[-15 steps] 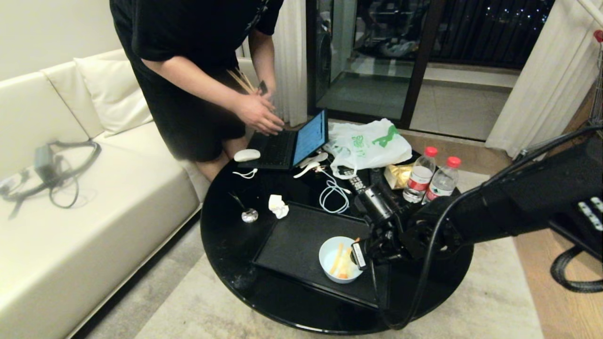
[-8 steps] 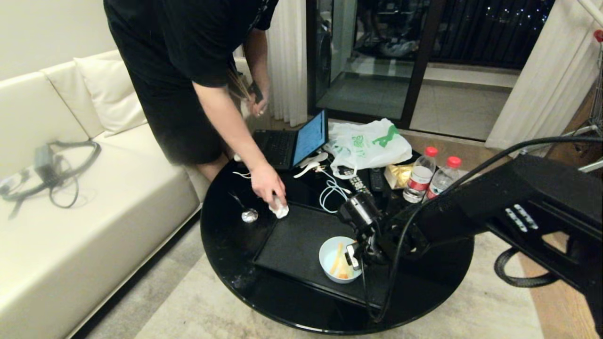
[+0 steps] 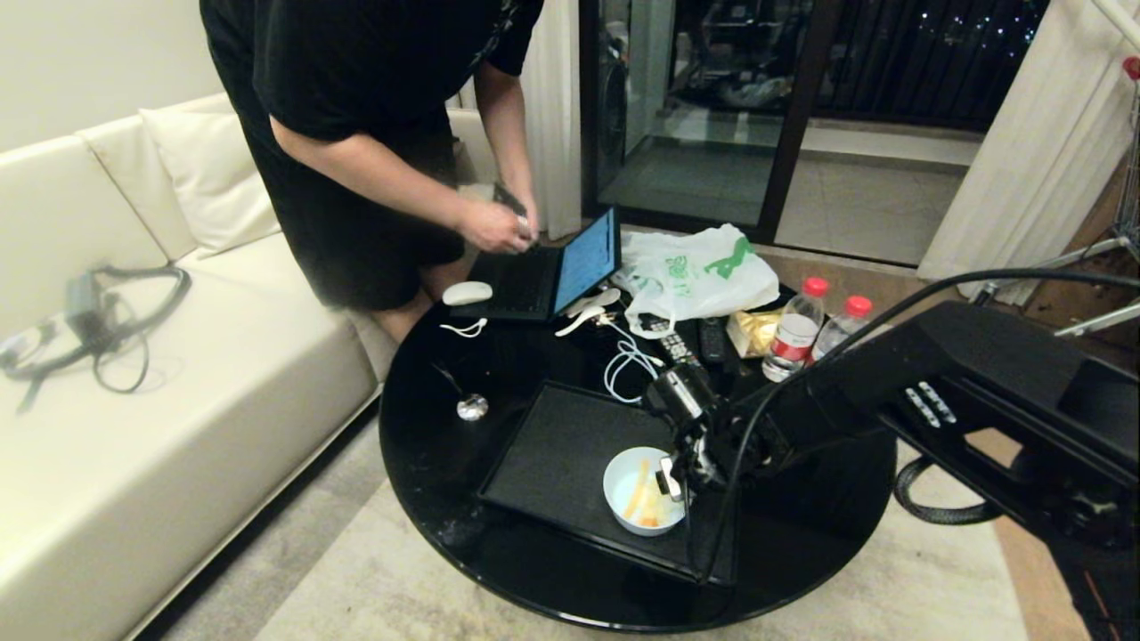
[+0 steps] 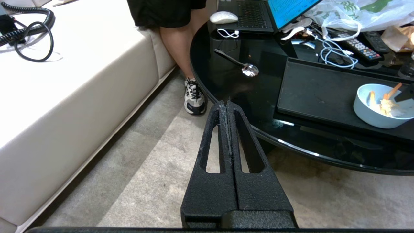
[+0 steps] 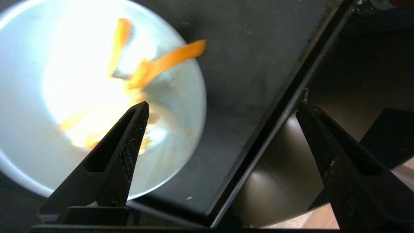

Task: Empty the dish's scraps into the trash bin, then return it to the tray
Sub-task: Pick up the bowl with leftover food

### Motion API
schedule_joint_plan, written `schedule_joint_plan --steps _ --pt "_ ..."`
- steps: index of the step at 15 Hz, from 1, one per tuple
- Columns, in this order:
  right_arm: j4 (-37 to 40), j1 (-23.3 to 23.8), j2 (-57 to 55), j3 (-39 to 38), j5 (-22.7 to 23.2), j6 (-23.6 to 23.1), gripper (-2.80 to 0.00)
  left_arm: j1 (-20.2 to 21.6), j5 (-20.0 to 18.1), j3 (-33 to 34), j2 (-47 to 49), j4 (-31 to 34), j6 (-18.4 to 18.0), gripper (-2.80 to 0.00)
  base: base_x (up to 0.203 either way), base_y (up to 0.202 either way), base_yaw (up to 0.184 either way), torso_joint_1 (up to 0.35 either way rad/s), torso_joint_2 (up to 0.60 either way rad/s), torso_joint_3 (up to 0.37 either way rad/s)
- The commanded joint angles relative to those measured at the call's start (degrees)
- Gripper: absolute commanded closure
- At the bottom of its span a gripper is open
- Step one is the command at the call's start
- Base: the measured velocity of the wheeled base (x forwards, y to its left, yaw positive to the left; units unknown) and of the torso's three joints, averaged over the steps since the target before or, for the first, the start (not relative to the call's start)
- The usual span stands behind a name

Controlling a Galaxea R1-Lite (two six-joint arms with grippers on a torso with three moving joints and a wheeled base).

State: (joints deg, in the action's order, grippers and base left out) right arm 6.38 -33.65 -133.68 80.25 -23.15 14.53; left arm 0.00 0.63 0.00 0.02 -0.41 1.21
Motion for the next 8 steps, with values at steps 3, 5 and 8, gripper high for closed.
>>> schedule_joint_plan --steps 3,5,8 --pt "1.2 1.7 -0.9 0.2 -0.1 0.1 -2.80 0.0 0.0 0.0 0.0 0.0 0.0 0.00 0.000 0.000 0.000 0.000 0.00 0.000" --pt "1.1 2.0 -1.4 0.6 -0.1 0.1 -2.80 0.0 0.0 0.0 0.0 0.0 0.0 0.00 0.000 0.000 0.000 0.000 0.00 0.000" --pt "0.9 2.0 -2.3 1.0 -0.1 0.1 -2.80 0.0 0.1 0.0 0.0 0.0 0.0 0.00 0.000 0.000 0.000 0.000 0.00 0.000"
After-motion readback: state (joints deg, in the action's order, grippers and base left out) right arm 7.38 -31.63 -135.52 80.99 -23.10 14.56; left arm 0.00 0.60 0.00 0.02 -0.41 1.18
